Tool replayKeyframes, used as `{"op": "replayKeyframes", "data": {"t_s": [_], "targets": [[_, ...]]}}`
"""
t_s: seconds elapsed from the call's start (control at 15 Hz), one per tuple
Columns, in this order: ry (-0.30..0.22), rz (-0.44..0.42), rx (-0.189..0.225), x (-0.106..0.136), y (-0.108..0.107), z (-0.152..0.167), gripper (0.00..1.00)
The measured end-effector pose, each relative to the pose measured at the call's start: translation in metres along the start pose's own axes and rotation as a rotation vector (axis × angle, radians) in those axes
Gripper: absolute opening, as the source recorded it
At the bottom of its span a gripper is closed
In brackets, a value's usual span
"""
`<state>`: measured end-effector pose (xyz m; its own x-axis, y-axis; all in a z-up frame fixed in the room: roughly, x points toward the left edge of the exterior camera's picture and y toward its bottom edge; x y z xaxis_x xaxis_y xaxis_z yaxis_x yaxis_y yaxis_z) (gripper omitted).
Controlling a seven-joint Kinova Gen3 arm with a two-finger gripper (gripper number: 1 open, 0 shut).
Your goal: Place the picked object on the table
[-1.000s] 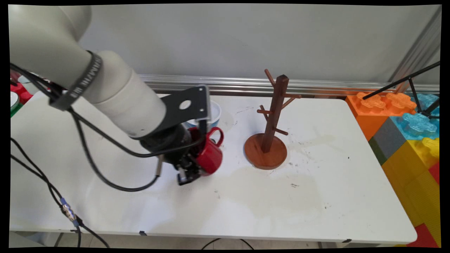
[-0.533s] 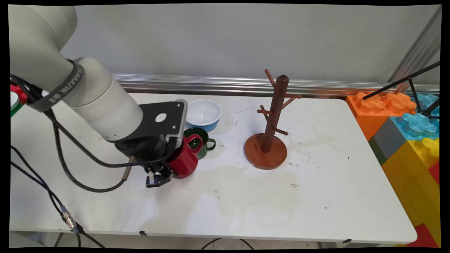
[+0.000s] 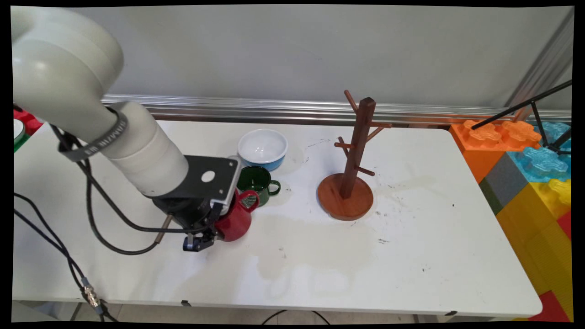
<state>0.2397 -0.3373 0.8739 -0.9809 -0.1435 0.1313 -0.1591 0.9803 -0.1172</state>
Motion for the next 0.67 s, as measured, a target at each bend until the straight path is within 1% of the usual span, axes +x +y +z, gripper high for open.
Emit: {"op": "replayKeyframes", "data": {"t_s": [0.33, 0.67], "targets": [[-0.007, 0.053, -0.011, 0.005, -0.007, 0.031, 0.00], [-0.008, 0.085, -0.020, 0.010, -0.010, 0.052, 0.00]]}}
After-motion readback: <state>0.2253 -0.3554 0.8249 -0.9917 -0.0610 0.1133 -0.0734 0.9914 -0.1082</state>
